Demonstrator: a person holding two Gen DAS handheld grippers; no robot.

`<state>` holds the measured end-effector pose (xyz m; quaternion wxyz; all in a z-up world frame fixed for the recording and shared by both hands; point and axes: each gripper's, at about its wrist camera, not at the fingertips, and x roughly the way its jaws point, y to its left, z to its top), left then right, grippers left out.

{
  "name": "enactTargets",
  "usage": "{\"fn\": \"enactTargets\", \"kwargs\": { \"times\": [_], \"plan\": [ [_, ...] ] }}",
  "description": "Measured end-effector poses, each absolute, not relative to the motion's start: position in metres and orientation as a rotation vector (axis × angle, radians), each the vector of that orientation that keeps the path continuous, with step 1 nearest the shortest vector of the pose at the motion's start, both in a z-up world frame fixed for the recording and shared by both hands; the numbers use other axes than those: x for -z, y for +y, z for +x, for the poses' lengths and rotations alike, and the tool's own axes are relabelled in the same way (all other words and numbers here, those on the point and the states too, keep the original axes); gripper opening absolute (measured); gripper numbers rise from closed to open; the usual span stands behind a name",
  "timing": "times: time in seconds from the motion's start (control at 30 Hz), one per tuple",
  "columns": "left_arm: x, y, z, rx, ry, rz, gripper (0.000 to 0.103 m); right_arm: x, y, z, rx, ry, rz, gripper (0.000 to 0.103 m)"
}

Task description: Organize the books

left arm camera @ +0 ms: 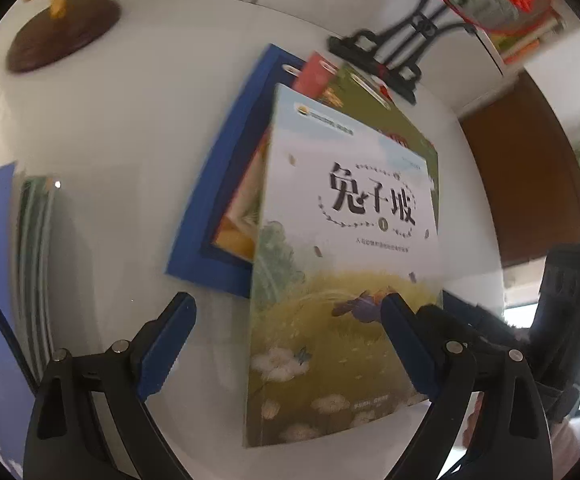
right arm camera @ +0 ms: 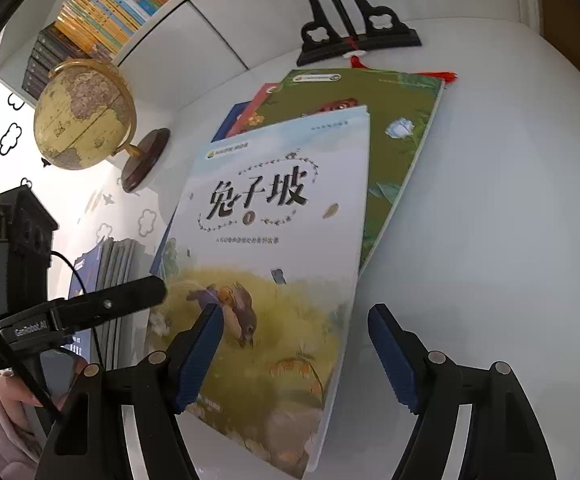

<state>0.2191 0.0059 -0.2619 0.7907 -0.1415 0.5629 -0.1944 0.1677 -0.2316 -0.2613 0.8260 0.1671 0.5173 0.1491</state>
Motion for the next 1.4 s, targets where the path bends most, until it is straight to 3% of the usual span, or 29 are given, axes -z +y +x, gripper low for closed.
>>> {"fn": "enactTargets", "kwargs": {
  "times": [0.17, 0.2, 0.23, 0.43, 0.57, 0.77, 1.4],
  "plan": [
    [0.262, -0.012, 0.217, 0.47, 1.233, -0.26, 0.089, 0.264, -0.214, 0.174, -0.352, 1.109, 0.29, 0.074],
    [0.261, -0.013, 0.215, 0.471, 1.239, -0.258, 0.086, 0.264, -0.212, 0.173, -0.352, 1.115, 0.285, 0.071],
    [0.259, -0.013, 0.213, 0.423, 1.24, -0.233, 0.075, 0.265, -0.21, 0.174, -0.356, 1.124, 0.285, 0.07],
    [0.244, -0.011, 0.203, 0.388, 1.186, -0.17, 0.051, 0.253, -0.222, 0.167, -0.34, 1.093, 0.33, 0.039],
    [0.229, -0.013, 0.198, 0.408, 1.156, -0.185, 0.051, 0.232, -0.22, 0.16, -0.417, 1.026, 0.333, 0.033],
    [0.213, -0.014, 0.188, 0.418, 1.122, -0.187, 0.051, 0.209, -0.189, 0.15, -0.449, 0.965, 0.175, 0.032],
    [0.174, 0.001, 0.165, 0.443, 1.038, -0.193, 0.051, 0.179, -0.178, 0.121, -0.456, 0.903, 0.138, 0.032]
  ]
}}
